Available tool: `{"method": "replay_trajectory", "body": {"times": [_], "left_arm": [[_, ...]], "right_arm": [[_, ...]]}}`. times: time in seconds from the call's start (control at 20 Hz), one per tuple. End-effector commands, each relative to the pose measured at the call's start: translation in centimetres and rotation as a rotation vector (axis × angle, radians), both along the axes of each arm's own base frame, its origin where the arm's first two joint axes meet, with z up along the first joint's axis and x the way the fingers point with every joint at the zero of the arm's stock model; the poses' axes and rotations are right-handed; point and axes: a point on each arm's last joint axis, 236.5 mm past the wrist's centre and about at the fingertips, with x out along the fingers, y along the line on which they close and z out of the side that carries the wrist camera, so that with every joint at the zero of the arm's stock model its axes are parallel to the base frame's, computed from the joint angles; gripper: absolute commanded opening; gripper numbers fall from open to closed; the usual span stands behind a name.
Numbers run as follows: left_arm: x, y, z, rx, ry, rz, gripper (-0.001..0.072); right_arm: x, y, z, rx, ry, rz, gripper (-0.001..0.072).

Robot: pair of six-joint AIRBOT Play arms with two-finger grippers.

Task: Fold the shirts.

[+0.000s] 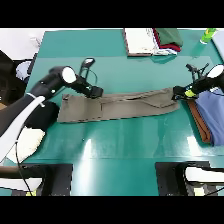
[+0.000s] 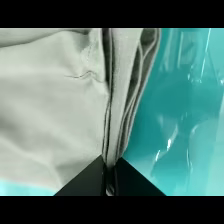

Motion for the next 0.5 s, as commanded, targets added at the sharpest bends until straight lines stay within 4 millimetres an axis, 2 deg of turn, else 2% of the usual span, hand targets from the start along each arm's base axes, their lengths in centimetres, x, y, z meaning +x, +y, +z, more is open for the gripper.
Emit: {"method": "replay_trajectory", "body": {"times": [0.0,0.2,0.45], "left_arm": [[-0.5,-5.0,-2.4,-0.045,0.022,-0.044,0.0032],[-0.9,-9.4,-4.4,-0.045,0.033,-0.118,0.0032],[-1.4,-11.6,-5.5,-0.072,0.062,-0.151,0.0031]], "right_arm": [[-0.2,2.2,5.2,0.050,-0.059,0.049,0.0017],[0.2,5.9,12.3,0.050,-0.170,0.130,0.0017],[-0.5,10.7,18.6,0.061,-0.280,0.230,0.0017]]}}
